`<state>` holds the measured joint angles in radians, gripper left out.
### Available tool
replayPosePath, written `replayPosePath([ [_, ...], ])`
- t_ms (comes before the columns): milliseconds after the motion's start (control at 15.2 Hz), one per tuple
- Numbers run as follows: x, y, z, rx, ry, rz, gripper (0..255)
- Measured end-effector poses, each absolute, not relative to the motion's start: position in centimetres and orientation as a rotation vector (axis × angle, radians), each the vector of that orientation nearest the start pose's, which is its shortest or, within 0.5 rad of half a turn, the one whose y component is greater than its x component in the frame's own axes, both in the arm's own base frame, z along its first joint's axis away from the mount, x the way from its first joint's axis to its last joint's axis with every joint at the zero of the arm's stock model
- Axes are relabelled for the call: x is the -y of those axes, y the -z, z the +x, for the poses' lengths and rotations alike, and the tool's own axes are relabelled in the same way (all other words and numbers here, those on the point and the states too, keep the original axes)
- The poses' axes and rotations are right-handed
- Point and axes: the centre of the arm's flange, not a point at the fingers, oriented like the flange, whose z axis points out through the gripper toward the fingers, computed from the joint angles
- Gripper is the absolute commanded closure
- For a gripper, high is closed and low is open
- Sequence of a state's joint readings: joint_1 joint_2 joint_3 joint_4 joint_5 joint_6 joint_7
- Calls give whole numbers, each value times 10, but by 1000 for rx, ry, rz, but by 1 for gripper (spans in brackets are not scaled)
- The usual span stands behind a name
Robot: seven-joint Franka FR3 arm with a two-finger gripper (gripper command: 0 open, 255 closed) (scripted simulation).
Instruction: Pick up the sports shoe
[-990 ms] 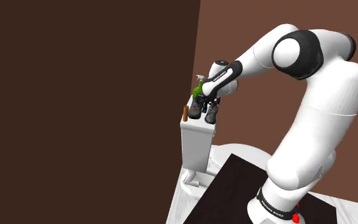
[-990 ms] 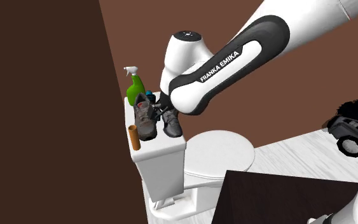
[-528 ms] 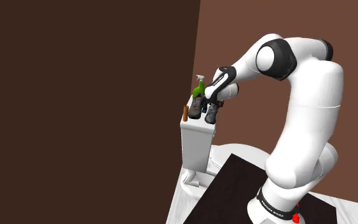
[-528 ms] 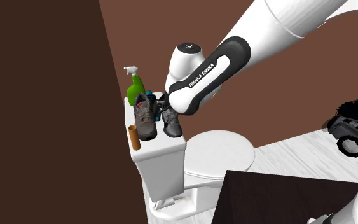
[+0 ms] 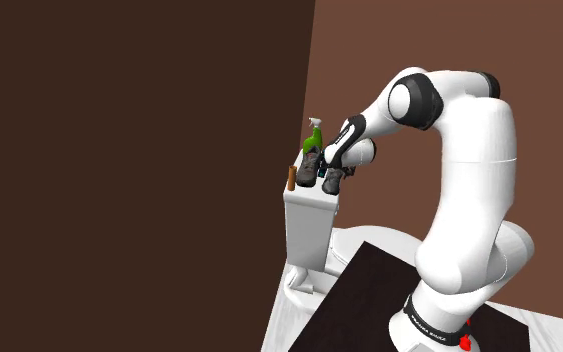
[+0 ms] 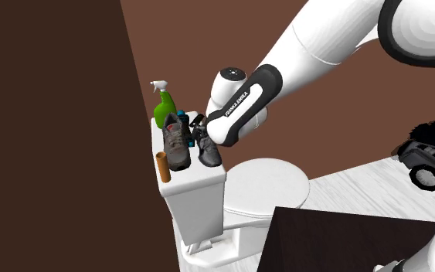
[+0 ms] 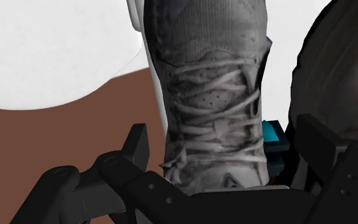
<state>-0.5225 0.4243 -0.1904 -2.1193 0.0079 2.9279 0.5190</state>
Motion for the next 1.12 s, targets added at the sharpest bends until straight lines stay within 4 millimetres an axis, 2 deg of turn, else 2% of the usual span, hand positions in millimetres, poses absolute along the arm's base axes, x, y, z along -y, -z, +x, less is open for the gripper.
replayPosePath([
  [198,398,-240,465,-1811,619,-2625,0],
  [264,398,-238,465,-1812,619,-2625,255],
  [924,398,-237,466,-1812,623,-2624,255],
  [1122,397,-247,465,-1812,619,-2625,255],
])
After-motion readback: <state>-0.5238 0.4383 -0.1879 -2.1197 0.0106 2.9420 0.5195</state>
